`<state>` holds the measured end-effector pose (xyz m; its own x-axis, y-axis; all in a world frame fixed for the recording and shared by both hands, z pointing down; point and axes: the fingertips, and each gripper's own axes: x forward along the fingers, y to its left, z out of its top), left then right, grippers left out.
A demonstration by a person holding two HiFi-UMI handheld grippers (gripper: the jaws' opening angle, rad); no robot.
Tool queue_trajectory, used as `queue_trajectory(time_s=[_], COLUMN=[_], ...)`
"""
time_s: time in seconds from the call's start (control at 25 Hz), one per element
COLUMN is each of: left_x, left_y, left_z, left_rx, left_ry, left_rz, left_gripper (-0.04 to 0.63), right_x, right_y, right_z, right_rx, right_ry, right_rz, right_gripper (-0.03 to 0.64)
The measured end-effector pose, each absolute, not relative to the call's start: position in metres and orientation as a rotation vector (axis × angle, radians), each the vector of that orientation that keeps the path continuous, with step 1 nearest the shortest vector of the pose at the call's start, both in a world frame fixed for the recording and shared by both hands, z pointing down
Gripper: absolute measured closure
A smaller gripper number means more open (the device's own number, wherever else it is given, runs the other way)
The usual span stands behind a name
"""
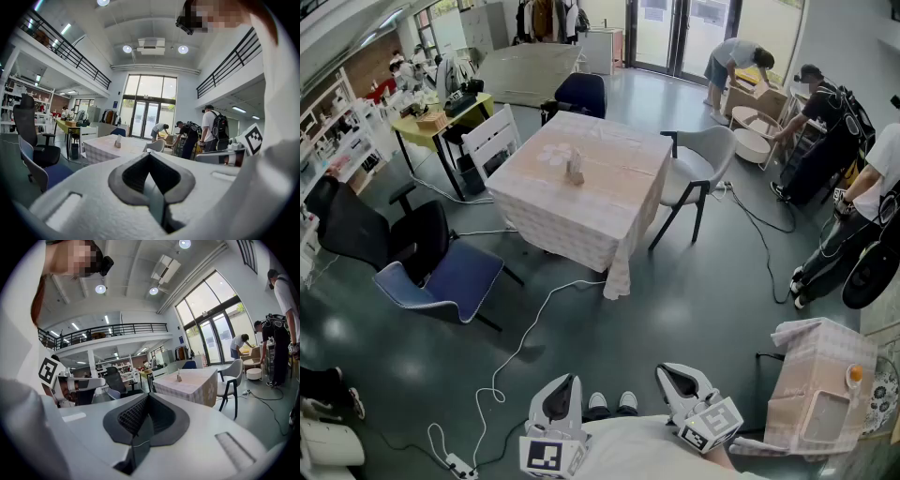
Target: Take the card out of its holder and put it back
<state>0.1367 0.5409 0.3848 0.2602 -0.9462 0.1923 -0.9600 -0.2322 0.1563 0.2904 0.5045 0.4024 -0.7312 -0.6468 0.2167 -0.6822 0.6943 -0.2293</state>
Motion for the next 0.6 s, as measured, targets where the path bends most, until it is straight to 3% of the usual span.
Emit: queue_trajectory(time_s=[0.6], left_x=[0.157], left_y=[0.529], left_z=[0.374], left_rx=[2.326], left_ry=[-1.848], left_rz=[0.075], left_gripper=[0.595], right_x=[0.326], right_y=[0.5], right_z=[0.404], right_rx=[1.041], right_ry=[-2.828], right_rz=[0.465], right_gripper=[0.621])
